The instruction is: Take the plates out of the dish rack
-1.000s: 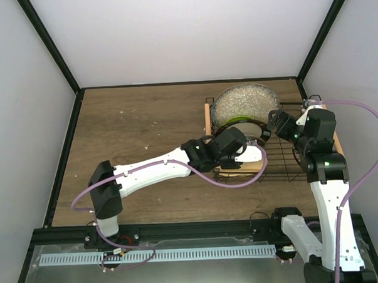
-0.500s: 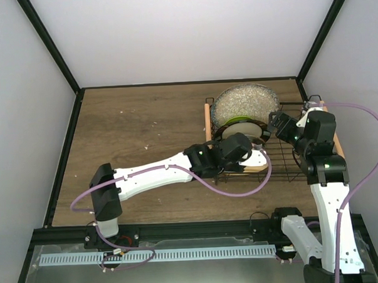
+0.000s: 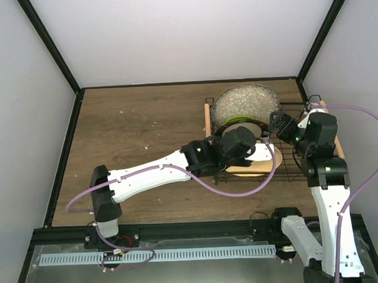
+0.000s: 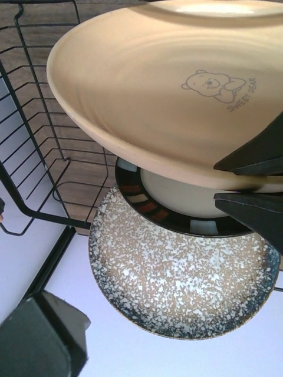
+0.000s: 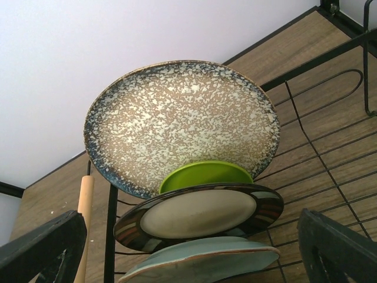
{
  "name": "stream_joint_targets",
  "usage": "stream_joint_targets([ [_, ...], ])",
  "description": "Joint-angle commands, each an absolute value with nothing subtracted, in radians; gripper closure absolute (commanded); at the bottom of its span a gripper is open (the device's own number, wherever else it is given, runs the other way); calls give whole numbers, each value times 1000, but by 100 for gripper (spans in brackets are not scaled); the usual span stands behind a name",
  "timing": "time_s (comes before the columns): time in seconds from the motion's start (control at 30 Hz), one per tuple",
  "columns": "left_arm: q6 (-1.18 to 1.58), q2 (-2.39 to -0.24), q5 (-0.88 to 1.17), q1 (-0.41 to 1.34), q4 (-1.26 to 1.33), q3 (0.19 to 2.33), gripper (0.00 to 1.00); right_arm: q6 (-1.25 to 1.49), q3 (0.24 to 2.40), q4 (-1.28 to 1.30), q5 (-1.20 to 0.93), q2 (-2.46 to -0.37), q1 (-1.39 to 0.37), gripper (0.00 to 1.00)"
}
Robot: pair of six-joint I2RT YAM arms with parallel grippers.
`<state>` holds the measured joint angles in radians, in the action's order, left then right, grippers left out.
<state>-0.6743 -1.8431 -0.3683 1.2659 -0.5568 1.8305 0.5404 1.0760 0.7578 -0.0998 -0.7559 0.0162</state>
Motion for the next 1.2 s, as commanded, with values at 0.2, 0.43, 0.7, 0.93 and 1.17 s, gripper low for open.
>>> stream_joint_targets([
  [0.2, -697, -1807, -428, 1290, -545, 1883, 95, 600, 1098, 710, 13, -685, 6, 0],
  [0.43, -701, -1755, -451, 1288, -525, 1886, 96, 623, 1121, 662, 63, -658, 6, 0],
  [0.7, -737, -1695, -509, 1283, -461, 1852, 96, 656, 1108, 658, 61, -662, 6, 0],
  [0.93, -706, -1613, -541, 1188, -353, 1888, 96, 679, 1097, 660, 58, -661, 6, 0],
  [1.17, -526, -1484, -476, 973, -289, 1878, 96, 706, 1065, 663, 47, -657, 6, 0],
])
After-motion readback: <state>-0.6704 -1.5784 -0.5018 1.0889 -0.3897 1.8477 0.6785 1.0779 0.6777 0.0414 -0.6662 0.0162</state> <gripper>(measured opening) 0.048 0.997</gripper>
